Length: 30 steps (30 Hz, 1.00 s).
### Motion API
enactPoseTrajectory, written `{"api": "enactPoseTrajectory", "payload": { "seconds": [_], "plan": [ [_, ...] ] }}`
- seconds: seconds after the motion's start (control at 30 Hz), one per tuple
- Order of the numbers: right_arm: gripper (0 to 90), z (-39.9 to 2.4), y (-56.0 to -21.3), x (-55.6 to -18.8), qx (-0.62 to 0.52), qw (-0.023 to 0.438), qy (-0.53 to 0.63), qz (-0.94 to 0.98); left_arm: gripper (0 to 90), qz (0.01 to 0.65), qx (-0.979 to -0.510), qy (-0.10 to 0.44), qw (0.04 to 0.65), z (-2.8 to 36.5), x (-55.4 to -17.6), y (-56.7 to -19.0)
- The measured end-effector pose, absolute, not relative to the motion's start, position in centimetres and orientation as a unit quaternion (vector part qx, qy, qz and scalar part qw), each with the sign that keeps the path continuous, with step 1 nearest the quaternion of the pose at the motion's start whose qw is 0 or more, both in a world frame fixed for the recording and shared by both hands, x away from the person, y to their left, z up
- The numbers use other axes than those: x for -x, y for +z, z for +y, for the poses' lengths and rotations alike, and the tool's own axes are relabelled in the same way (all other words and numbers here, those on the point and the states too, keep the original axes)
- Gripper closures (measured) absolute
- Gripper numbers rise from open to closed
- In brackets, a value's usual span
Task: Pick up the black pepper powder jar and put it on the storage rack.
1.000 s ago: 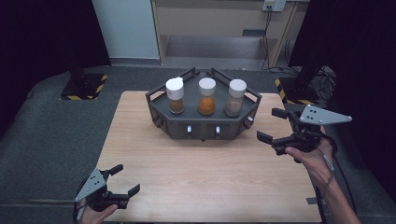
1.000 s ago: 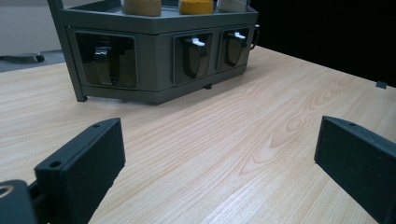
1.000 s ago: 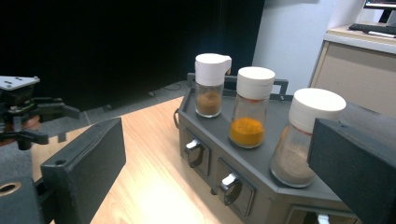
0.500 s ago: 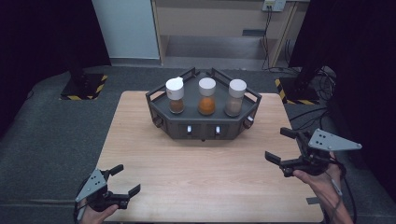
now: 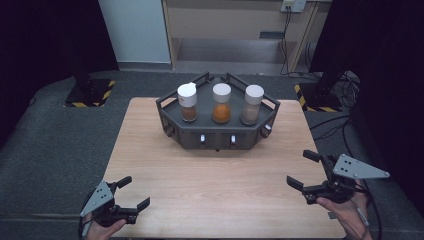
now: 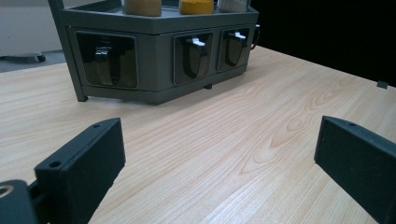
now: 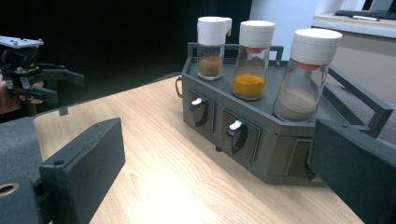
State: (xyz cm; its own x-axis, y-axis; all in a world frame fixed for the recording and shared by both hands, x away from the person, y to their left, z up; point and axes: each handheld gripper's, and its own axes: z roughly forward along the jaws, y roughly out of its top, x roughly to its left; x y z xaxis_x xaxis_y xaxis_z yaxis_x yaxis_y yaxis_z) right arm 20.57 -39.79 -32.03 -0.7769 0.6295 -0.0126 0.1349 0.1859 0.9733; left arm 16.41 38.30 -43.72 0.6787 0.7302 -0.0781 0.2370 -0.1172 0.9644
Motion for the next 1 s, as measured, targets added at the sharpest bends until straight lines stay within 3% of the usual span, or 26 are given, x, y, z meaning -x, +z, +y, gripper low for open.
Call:
{"api": "enactPoseTrajectory", "payload": {
  "seconds": [1.0],
  "plan": [
    [4.3, -40.2, -40.5, -17.7, -0.311, 0.219, 0.576, 0.724, 0.9, 0.340, -0.713, 0.221, 0.572, 38.2, -16.2, -43.7]
  ]
}}
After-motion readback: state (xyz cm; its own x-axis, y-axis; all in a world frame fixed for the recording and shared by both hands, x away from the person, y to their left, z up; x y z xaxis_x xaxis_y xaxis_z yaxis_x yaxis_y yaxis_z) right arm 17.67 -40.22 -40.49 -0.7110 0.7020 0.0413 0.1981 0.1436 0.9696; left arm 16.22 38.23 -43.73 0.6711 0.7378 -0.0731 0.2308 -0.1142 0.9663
